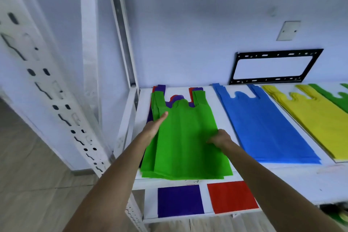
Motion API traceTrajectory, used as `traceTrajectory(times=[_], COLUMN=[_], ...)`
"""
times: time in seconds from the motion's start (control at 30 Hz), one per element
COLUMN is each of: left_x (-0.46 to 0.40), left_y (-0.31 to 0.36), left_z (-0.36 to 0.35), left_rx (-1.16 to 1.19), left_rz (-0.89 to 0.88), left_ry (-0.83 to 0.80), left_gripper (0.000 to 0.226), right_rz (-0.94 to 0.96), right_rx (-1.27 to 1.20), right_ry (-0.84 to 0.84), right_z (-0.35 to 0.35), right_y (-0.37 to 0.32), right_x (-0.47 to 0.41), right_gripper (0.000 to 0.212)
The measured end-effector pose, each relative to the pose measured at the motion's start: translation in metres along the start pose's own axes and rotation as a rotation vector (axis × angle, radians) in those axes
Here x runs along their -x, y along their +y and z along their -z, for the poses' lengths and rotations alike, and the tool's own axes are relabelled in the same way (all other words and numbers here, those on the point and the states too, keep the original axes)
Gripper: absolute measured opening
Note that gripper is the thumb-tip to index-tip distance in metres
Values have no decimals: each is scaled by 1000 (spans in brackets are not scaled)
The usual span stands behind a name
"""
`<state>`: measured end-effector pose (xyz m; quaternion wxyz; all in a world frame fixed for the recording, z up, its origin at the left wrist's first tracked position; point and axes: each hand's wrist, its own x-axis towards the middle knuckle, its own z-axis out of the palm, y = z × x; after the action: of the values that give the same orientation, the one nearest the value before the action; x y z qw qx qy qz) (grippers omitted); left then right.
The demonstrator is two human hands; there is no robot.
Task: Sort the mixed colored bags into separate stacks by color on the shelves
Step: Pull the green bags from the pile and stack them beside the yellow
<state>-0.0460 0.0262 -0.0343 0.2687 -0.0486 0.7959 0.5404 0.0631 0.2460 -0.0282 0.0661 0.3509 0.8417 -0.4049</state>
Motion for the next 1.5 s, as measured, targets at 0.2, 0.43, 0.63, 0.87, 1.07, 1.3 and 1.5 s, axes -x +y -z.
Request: traceTrajectory(times=[0.2, 0.43, 0.63, 0.87, 1.07, 1.3, 1.5], left_x=[11, 36, 49, 70, 98, 140, 163], left_y=[-17, -8, 2, 24, 77, 150, 198], left_z=[5, 18, 13, 5, -34, -140, -243], left_rx=[-198, 200, 254, 268, 365, 471, 429], left_rz=[-79, 77, 78, 28, -106, -234, -392], left_ry=[27, -217, -256, -248, -220, -241, -315], left_gripper=[62, 31, 23, 19, 16, 20, 27], right_rz=[-37, -136, -242, -171, -36, 70, 235], right_rx=[-95, -383, -494, -615, -747, -811, -804], right_ry=[-6, -175, -414, -535, -502, -472, -361], right_z=[0, 18, 30, 58, 126, 233, 353], right_y=[13, 22, 29, 34, 48, 95, 160], right_x=[7, 27, 41, 51, 55, 61, 49], right_gripper=[45, 52, 43, 24, 17, 16, 20])
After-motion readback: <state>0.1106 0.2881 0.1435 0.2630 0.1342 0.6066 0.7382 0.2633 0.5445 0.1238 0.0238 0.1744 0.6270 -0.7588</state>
